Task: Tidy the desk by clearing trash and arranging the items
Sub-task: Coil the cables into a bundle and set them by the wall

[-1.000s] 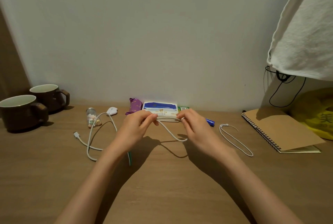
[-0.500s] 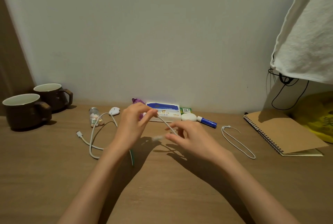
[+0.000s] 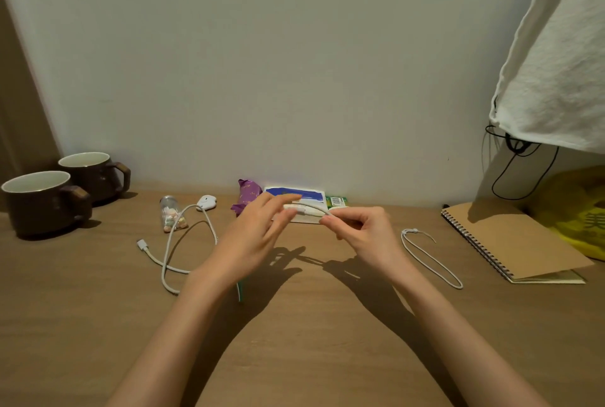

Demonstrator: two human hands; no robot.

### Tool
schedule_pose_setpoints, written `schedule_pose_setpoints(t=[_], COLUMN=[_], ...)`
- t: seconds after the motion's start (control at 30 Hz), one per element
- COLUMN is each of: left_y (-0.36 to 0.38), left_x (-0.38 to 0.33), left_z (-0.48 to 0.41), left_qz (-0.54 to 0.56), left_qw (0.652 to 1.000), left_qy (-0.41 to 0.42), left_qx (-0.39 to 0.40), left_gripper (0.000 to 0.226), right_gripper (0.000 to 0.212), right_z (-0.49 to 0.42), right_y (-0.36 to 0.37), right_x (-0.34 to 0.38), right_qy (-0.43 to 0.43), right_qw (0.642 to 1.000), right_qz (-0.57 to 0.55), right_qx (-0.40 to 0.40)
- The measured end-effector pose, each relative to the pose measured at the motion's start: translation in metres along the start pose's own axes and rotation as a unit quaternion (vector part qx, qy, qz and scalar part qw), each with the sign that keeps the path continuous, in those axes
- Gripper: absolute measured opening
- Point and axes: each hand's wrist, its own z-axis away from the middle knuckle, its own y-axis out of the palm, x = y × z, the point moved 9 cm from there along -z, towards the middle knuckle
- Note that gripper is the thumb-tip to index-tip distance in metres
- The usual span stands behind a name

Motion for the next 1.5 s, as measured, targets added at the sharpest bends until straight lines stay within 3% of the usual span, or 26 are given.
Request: schedule_pose_setpoints(t=[0.13,0.27,0.37,0.47,0.57,0.63,0.77,0.9,1.0,1.07,1.13,1.23,1.37,1.5], left_y=[0.016,0.012,0.007,-0.002,-0.002,0.006,0.007,-0.007,-0.019,-0.029,-0.031,-0.027,-0.007,0.004], left_x=[-0.007,-0.008,-0.009,-0.019,-0.034,-0.041,-0.046,-0.034,-0.020,-0.007,0.003,0.007,-0.007,-0.011], left_z=[0.000,-0.001,-0.002,0.001,0.006,0.007,0.008,0.006,0.003,0.003,0.005,0.008,0.007,0.010], left_qz=[-0.079,0.001,-0.003,-0.080,-0.189,-0.234,-0.264,-0.105,-0.021,0.022,0.064,0.169,0.195,0.119], left_qw=[0.995,0.997,0.998,0.990,0.964,0.951,0.938,0.982,0.990,0.989,0.985,0.964,0.967,0.984], left_qy=[0.053,0.066,0.069,0.113,0.177,0.200,0.219,0.139,0.081,0.021,-0.039,-0.105,-0.096,-0.080], left_qx=[0.040,0.031,0.014,-0.034,-0.057,-0.031,-0.049,-0.069,-0.114,-0.146,-0.157,-0.175,-0.136,-0.104], left_gripper=[0.050,0.042,0.040,0.028,0.016,0.032,0.042,0.031,0.031,0.030,0.028,0.022,0.020,0.020], right_gripper=[0.011,0.015,0.024,0.037,0.032,0.023,0.026,0.025,0.021,0.019,0.017,0.015,0.019,0.021], right_z=[0.003,0.005,0.007,0.013,0.015,0.015,0.011,0.005,0.000,-0.002,-0.002,0.000,0.005,0.007], right_y=[0.003,0.011,0.020,0.030,0.034,0.036,0.036,0.025,0.013,0.007,0.006,0.005,0.014,0.011], right_x=[0.005,0.005,0.006,0.002,0.000,0.000,0.001,-0.002,-0.008,-0.013,-0.017,-0.022,-0.030,-0.031], right_qy=[-0.017,0.003,0.022,0.061,0.084,0.093,0.113,0.108,0.129,0.172,0.218,0.242,0.247,0.230], right_qw=[0.999,0.998,0.991,0.977,0.965,0.960,0.967,0.977,0.979,0.948,0.882,0.829,0.829,0.889], right_qz=[0.027,0.005,-0.006,-0.010,-0.008,-0.012,-0.029,-0.052,-0.119,-0.265,-0.417,-0.503,-0.498,-0.392], right_qx=[0.016,0.065,0.132,0.205,0.249,0.262,0.228,0.177,0.103,0.048,0.006,-0.043,-0.068,-0.052])
